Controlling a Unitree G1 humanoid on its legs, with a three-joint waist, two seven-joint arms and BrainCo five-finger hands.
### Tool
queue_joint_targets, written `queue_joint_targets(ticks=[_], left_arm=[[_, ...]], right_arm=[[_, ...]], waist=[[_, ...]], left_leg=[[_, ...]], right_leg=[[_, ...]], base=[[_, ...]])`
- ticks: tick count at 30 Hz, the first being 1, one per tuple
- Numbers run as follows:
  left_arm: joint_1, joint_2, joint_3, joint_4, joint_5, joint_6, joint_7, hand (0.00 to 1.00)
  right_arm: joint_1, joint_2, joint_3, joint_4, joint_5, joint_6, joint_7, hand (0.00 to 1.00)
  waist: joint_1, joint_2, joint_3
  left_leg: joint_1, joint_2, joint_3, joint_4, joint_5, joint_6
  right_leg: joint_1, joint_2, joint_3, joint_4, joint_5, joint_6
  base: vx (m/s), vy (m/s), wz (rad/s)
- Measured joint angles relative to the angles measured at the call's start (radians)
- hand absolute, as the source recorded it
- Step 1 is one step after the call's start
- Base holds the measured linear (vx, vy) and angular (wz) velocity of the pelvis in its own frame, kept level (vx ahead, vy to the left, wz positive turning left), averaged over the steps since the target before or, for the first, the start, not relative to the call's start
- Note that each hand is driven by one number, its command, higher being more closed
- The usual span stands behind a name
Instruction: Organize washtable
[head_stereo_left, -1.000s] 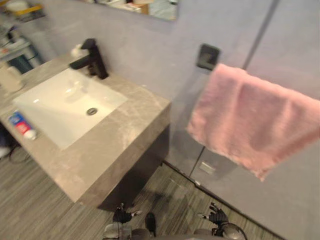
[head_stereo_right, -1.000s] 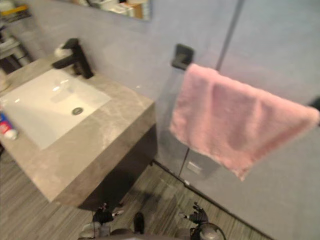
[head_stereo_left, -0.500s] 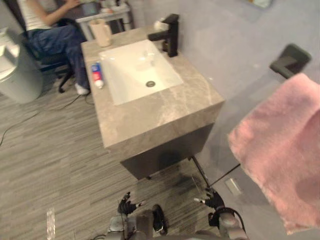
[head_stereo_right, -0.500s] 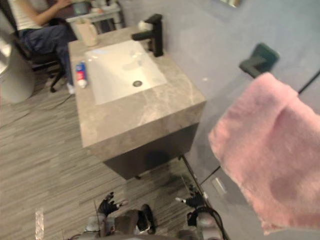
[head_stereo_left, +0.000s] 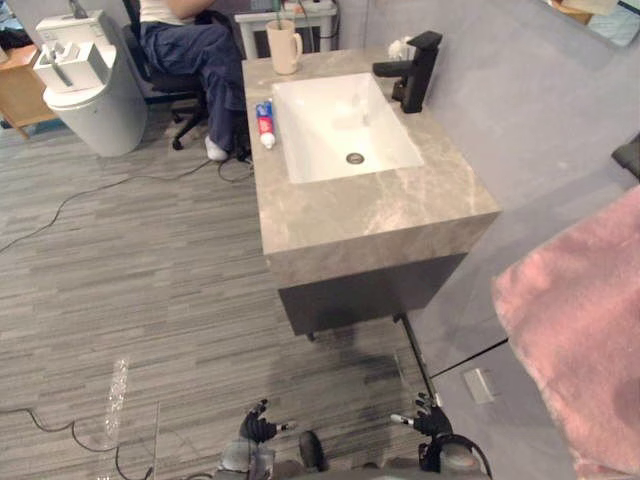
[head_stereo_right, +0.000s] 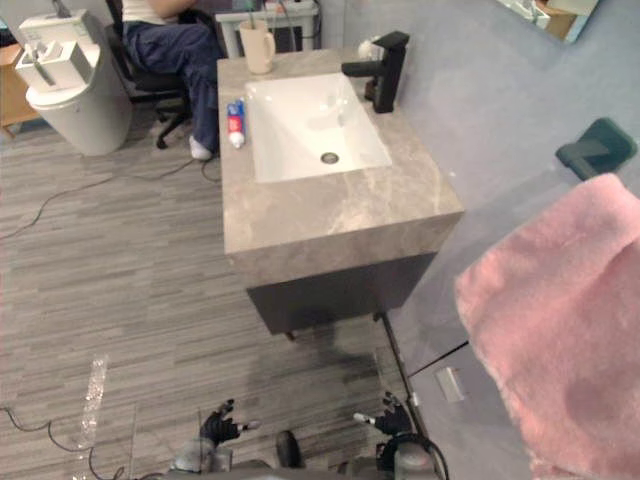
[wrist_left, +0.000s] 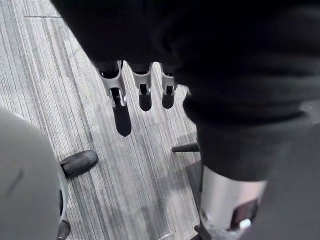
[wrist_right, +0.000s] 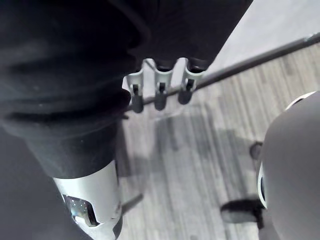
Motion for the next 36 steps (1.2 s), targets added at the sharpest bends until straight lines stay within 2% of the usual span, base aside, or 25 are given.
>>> queue_joint_targets(ticks=[5,7,8,10,11,12,13,14,15,16,17,19,20,22,24,25,26,27,29,30,31,32,33,34,36], left_arm=[[0.015,-0.001,0.053,0.011,-0.003,0.001,0.002,0.0],[0.016,-0.002,0.056,0.002,-0.003,-0.001,0.001,0.0],[0.016,-0.001,0.057,-0.001,-0.003,-0.002,0.002,0.0],[0.016,-0.014,0.057,-0.01,-0.002,-0.001,0.008,0.0],[0.013,-0.017,0.058,-0.009,-0.001,-0.002,0.01,0.0],[0.011,0.008,0.064,-0.025,-0.002,-0.004,0.008,0.0],[-0.011,0.018,0.086,-0.063,-0.003,-0.006,0.011,0.0],[0.014,0.011,0.095,-0.063,-0.004,-0.008,0.012,0.0],[0.013,0.007,0.105,-0.06,-0.016,-0.003,0.013,0.0],[0.015,0.007,0.105,-0.062,-0.023,-0.003,0.009,0.0],[0.013,0.006,0.105,-0.062,-0.023,-0.004,0.009,0.0],[0.012,0.004,0.104,-0.066,-0.025,-0.005,0.009,0.0],[0.012,0.005,0.102,-0.06,-0.026,-0.004,0.01,0.0],[0.009,0.002,0.085,-0.056,-0.029,-0.004,0.011,0.0],[-0.006,0.004,0.07,-0.031,-0.039,-0.001,0.011,0.0],[-0.007,0.006,0.043,-0.028,-0.041,0.002,0.011,0.0],[-0.007,0.01,0.036,-0.028,-0.041,0.002,0.011,0.0],[-0.008,0.018,0.037,-0.027,-0.041,0.004,0.01,0.0],[-0.008,0.03,0.04,-0.017,-0.041,0.005,0.01,0.0],[-0.008,0.034,0.041,-0.009,-0.041,0.005,0.01,0.0],[-0.007,0.036,0.045,-0.005,-0.04,0.005,0.009,0.0],[-0.006,0.043,0.05,-0.003,-0.04,0.006,0.009,0.0],[-0.006,0.047,0.049,0.001,-0.039,0.007,0.009,0.0],[-0.006,0.047,0.049,0.003,-0.036,0.008,0.009,0.0],[-0.005,0.049,0.05,0.007,-0.033,0.011,0.009,0.0]], right_arm=[[-0.011,0.0,0.032,0.003,-0.03,0.0,0.002,0.0],[-0.024,-0.003,0.046,0.003,-0.039,0.001,0.003,0.0],[-0.019,-0.004,0.048,0.0,-0.04,0.001,0.002,0.0],[0.0,-0.018,0.046,-0.048,-0.05,0.001,0.004,0.0],[0.029,-0.012,0.038,-0.079,-0.061,-0.002,0.003,0.0],[0.047,0.008,0.04,-0.074,-0.065,-0.005,0.003,0.0],[0.052,0.015,0.05,-0.072,-0.069,-0.016,0.005,0.0],[0.049,-0.017,0.063,-0.077,-0.076,-0.016,0.011,0.0],[0.039,-0.019,0.067,-0.059,-0.076,-0.01,0.01,0.0],[0.041,-0.009,0.065,-0.043,-0.07,-0.008,0.002,0.0],[0.04,-0.001,0.07,-0.039,-0.071,-0.008,0.003,0.0],[0.02,0.003,0.081,-0.029,-0.072,-0.008,0.001,0.0],[0.009,0.001,0.084,-0.007,-0.072,-0.009,0.0,0.0],[-0.012,-0.01,0.09,0.014,-0.072,-0.008,0.0,0.0],[-0.034,-0.005,0.101,0.032,-0.072,-0.009,-0.001,0.0],[-0.038,-0.007,0.1,0.034,-0.072,-0.009,-0.002,0.0],[-0.045,-0.009,0.101,0.037,-0.072,-0.009,-0.002,0.0],[-0.057,-0.007,0.101,0.038,-0.072,-0.009,-0.002,0.0],[-0.068,-0.009,0.101,0.042,-0.072,-0.009,-0.002,0.0],[-0.069,-0.009,0.109,0.043,-0.072,-0.008,-0.001,0.0],[-0.069,-0.006,0.11,0.044,-0.072,-0.008,-0.001,0.0],[-0.067,0.002,0.121,0.044,-0.072,-0.008,0.001,0.0],[-0.063,0.006,0.125,0.044,-0.071,-0.008,0.001,0.0],[-0.06,0.005,0.136,0.038,-0.07,-0.011,0.003,0.0],[-0.053,0.003,0.141,0.038,-0.067,-0.014,0.004,0.0]], waist=[[0.002,0.0,0.005],[0.004,-0.008,0.021],[0.003,-0.011,0.022],[0.002,0.011,0.029],[-0.01,-0.016,0.022],[-0.01,-0.071,0.01],[0.022,-0.064,0.027],[0.046,-0.017,0.018],[0.056,-0.026,0.024],[0.048,-0.052,0.015],[0.054,-0.055,0.012],[0.053,-0.051,0.015],[0.052,-0.037,0.017],[0.055,-0.021,0.016],[0.054,-0.018,0.014],[0.049,-0.015,0.016],[0.057,-0.01,0.016],[0.055,-0.01,0.015],[0.055,-0.016,0.016],[0.055,-0.01,0.019],[0.055,-0.012,0.02],[0.055,-0.023,0.026],[0.053,-0.025,0.031],[0.048,-0.025,0.033],[0.039,-0.036,0.034]], left_leg=[[-0.007,-0.004,-0.008,-0.007,0.008,0.004],[-0.015,-0.021,-0.034,-0.007,0.005,0.009],[-0.022,-0.045,-0.085,-0.007,0.004,0.01],[-0.037,-0.057,-0.169,-0.007,0.002,0.009],[-0.055,-0.083,-0.232,0.014,-0.018,-0.001],[-0.112,-0.126,-0.229,0.126,-0.046,0.048],[-0.236,-0.09,-0.241,0.559,-0.187,0.173],[-0.222,-0.028,-0.31,0.577,-0.341,0.026],[-0.213,-0.043,-0.338,0.569,-0.343,0.001],[-0.2,-0.06,-0.359,0.524,-0.33,0.006],[-0.209,-0.012,-0.292,0.51,-0.33,0.006],[-0.22,0.051,-0.17,0.517,-0.3,-0.01],[-0.221,0.072,-0.104,0.519,-0.297,-0.014],[-0.222,0.087,-0.015,0.517,-0.296,-0.02],[-0.225,0.058,0.023,0.511,-0.252,-0.055],[-0.211,0.051,0.047,0.487,-0.242,-0.053],[-0.203,0.041,0.042,0.46,-0.238,-0.045],[-0.201,0.025,0.029,0.433,-0.224,-0.022],[-0.181,-0.002,0.019,0.385,-0.214,0.0],[-0.15,-0.006,0.019,0.337,-0.208,0.025],[-0.131,-0.009,0.021,0.31,-0.205,0.034],[-0.086,-0.018,0.02,0.264,-0.202,0.041],[-0.067,-0.02,0.019,0.252,-0.2,0.044],[-0.04,-0.021,0.017,0.235,-0.2,0.045],[0.0,-0.019,0.009,0.195,-0.198,0.042]], right_leg=[[-0.022,-0.007,0.01,0.033,0.004,0.002],[-0.04,-0.032,0.0,0.093,-0.027,0.019],[-0.058,-0.05,0.01,0.147,-0.055,0.027],[-0.106,-0.018,0.166,0.244,-0.044,0.005],[-0.109,-0.001,0.281,0.183,-0.058,-0.016],[-0.106,-0.049,0.328,0.135,-0.121,-0.056],[-0.148,-0.059,0.279,0.224,-0.142,0.013],[-0.147,-0.01,0.259,0.255,-0.158,0.036],[-0.144,-0.019,0.265,0.26,-0.155,0.031],[-0.095,-0.041,0.213,0.183,-0.11,0.042],[-0.055,-0.047,0.148,0.113,-0.071,0.045],[-0.013,-0.062,0.074,0.077,-0.061,0.051],[0.006,-0.077,0.039,0.071,-0.059,0.054],[0.024,-0.109,-0.009,0.071,-0.053,0.066],[0.043,-0.138,-0.048,0.071,-0.044,0.078],[0.04,-0.141,-0.039,0.063,-0.046,0.077],[0.042,-0.13,-0.011,0.04,-0.047,0.076],[0.04,-0.124,0.012,0.015,-0.04,0.077],[0.018,-0.127,0.028,0.048,-0.016,0.083],[-0.019,-0.133,0.047,0.134,-0.01,0.091],[-0.043,-0.142,0.057,0.198,-0.008,0.096],[-0.1,-0.162,0.081,0.345,0.004,0.089],[-0.132,-0.167,0.092,0.415,0.011,0.077],[-0.186,-0.169,0.114,0.527,-0.002,0.068],[-0.235,-0.152,0.119,0.58,-0.053,0.059]], base=[[-0.15,0.046,-0.02],[-0.19,0.053,0.29],[-0.2,0.058,0.74],[-0.14,0.057,1.16],[-0.02,0.054,1.48],[-0.02,0.002,1.66],[0.0,-0.043,1.08],[-0.02,-0.042,0.74],[-0.01,0.02,0.94],[0.01,0.041,1.33],[0.02,0.038,1.57],[0.04,0.088,1.25],[0.05,0.13,1.02],[0.08,0.166,0.94],[0.09,0.175,1.0],[0.1,0.119,0.78],[0.11,0.159,0.59],[0.05,0.125,0.36],[0.02,0.091,0.17],[0.0,0.076,-0.05],[-0.02,0.078,-0.17],[-0.02,0.046,-0.12],[-0.01,0.029,-0.13],[0.03,0.003,-0.08],[0.04,-0.009,-0.02]])
